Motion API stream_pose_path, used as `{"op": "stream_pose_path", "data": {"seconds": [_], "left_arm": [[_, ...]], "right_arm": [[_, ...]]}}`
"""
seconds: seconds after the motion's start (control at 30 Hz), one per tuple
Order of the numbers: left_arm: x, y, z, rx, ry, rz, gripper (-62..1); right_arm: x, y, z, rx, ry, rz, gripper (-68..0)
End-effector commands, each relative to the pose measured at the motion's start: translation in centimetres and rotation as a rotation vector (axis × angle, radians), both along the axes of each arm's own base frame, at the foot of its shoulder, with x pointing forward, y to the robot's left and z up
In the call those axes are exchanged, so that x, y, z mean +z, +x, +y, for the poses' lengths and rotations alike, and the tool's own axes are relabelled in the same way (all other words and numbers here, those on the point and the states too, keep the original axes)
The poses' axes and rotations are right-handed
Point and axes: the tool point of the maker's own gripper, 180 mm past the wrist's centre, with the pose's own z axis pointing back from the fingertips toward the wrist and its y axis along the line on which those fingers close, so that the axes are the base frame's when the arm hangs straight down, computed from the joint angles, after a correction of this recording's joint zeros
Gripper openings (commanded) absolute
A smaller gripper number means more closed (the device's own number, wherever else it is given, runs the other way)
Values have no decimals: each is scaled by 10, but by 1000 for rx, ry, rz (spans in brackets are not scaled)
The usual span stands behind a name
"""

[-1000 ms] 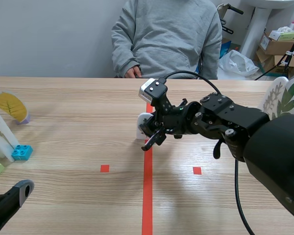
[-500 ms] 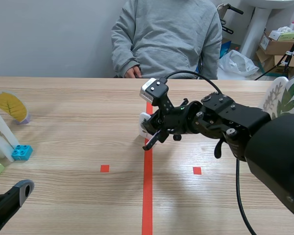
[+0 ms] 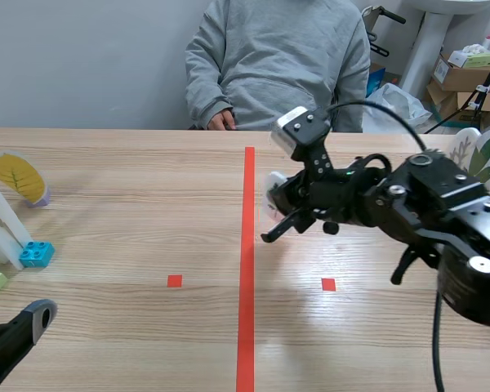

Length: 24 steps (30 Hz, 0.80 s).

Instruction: Do the leaf sorting experiment

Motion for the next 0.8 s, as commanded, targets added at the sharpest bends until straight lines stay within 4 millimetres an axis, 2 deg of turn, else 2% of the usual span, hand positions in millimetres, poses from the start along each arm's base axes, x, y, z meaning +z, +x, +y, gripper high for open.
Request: {"op": "stream_pose_path", "data": {"seconds": [0.0,0.1,0.23,0.43,0.57,0.77], "left_arm": [[11,4,-7,-11,-24,-38,-97],[11,4,-7,-11,-24,-38,-97],[11,4,-7,-11,-24,-38,-97],[11,4,-7,-11,-24,-38,-97],[11,4,-7,-11,-24,-38,-97],[11,4,-7,-11,-24,-38,-97]], "right_arm": [[11,-3,-2,0,9,-27,-656],[20,-20,-11,-27,5,-43,-656],[21,-42,-24,-79,15,-32,-656],[2,-69,-53,-162,8,31,-656],[-5,-76,-86,-247,0,38,-656],[-11,-77,-148,-402,-34,29,-656]]}}
